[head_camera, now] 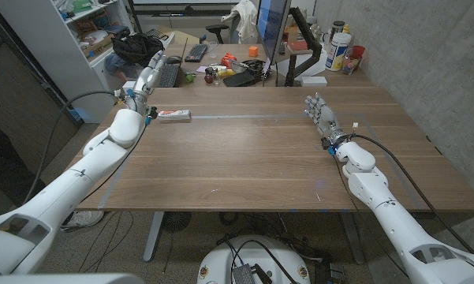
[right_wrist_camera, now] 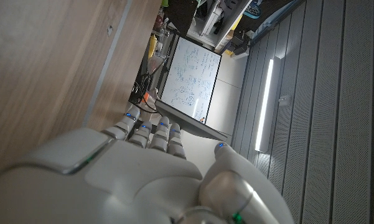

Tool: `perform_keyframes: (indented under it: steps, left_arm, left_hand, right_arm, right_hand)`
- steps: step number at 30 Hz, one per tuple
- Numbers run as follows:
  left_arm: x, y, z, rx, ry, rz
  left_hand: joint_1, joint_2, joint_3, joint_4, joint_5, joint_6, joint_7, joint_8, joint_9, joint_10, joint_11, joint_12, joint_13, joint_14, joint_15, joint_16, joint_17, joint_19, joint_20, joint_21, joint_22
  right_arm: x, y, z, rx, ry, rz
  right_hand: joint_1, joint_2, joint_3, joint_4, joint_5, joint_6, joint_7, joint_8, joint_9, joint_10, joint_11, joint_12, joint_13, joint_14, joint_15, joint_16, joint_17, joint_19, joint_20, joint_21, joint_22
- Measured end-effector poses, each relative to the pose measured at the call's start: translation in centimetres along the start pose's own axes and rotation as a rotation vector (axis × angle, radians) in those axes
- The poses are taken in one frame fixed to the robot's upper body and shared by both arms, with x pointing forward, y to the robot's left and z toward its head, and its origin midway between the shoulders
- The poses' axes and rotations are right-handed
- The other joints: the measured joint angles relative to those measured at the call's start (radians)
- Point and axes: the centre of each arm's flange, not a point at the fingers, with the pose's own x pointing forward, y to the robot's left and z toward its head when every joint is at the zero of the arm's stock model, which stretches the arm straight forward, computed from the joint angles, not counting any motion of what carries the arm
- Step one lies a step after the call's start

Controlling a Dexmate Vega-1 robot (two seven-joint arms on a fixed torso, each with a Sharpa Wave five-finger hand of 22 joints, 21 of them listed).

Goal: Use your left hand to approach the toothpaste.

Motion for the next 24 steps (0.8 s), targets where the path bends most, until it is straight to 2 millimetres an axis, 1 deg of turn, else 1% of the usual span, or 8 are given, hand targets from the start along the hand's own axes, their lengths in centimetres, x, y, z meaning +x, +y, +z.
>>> perform_keyframes:
  steps: [4, 6, 15, 19, 24]
  left_arm:
    - [0.2, 0.4, 0.4, 0.042, -0.012, -0.005]
    - [0.3, 0.5, 0.4, 0.070, -0.013, -0.007]
    - [0.8, 1.5, 0.5, 0.123, -0.008, 0.002]
    - [0.9, 1.9, 0.6, 0.140, -0.009, 0.004]
    - [1.1, 2.7, 0.6, 0.215, -0.001, 0.014]
  left_hand:
    - [0.000, 0.000, 0.000, 0.000, 0.000, 0.000, 0.000, 0.000, 0.000, 0.000, 0.000, 0.000, 0.000, 0.000, 0.000, 0.000, 0.000, 0.000, 0.000, 0.000, 0.000]
    - [0.000, 0.000, 0.000, 0.000, 0.000, 0.005, -0.005, 0.000, 0.000, 0.000, 0.000, 0.000, 0.000, 0.000, 0.000, 0.000, 0.000, 0.000, 0.000, 0.000, 0.000]
    - [0.000, 0.000, 0.003, 0.002, -0.005, 0.005, -0.005, 0.000, 0.000, 0.000, 0.000, 0.000, 0.000, 0.000, 0.000, 0.000, 0.000, 0.000, 0.000, 0.000, 0.000]
    - [0.000, 0.000, 0.003, 0.002, -0.005, 0.005, -0.005, 0.000, 0.000, 0.000, 0.000, 0.000, 0.000, 0.000, 0.000, 0.000, 0.000, 0.000, 0.000, 0.000, 0.000]
    - [0.000, 0.000, 0.003, 0.002, -0.005, 0.005, -0.005, 0.000, 0.000, 0.000, 0.000, 0.000, 0.000, 0.000, 0.000, 0.000, 0.000, 0.000, 0.000, 0.000, 0.000]
  right_arm:
    - [0.0, 0.0, 0.1, -0.003, -0.005, 0.004]
    - [0.0, 0.1, 0.1, -0.005, -0.006, 0.007]
    - [-0.1, 0.2, 0.3, -0.011, -0.014, 0.015]
    - [-0.1, 0.2, 0.4, -0.013, -0.016, 0.016]
    - [-0.1, 0.3, 0.5, -0.017, -0.019, 0.021]
  right_hand:
    - [0.000, 0.000, 0.000, 0.000, 0.000, 0.000, 0.000, 0.000, 0.000, 0.000, 0.000, 0.000, 0.000, 0.000, 0.000, 0.000, 0.000, 0.000, 0.000, 0.000, 0.000]
    - [0.000, 0.000, 0.000, 0.000, 0.000, 0.000, 0.000, 0.000, 0.000, 0.000, 0.000, 0.000, 0.000, 0.000, 0.000, 0.000, 0.000, 0.000, 0.000, 0.000, 0.000]
    - [0.000, 0.000, 0.000, 0.000, 0.000, 0.000, 0.000, 0.000, 0.000, 0.000, 0.000, 0.000, 0.000, 0.000, 0.000, 0.000, 0.000, 0.000, 0.000, 0.000, 0.000]
    - [0.000, 0.000, 0.000, 0.000, 0.000, 0.005, 0.005, 0.000, 0.000, 0.000, 0.000, 0.000, 0.000, 0.000, 0.000, 0.000, 0.000, 0.000, 0.000, 0.000, 0.000]
    - [0.000, 0.000, 0.000, 0.000, -0.004, 0.005, 0.005, 0.000, 0.000, 0.000, 0.000, 0.000, 0.000, 0.000, 0.000, 0.000, 0.000, 0.000, 0.000, 0.000, 0.000]
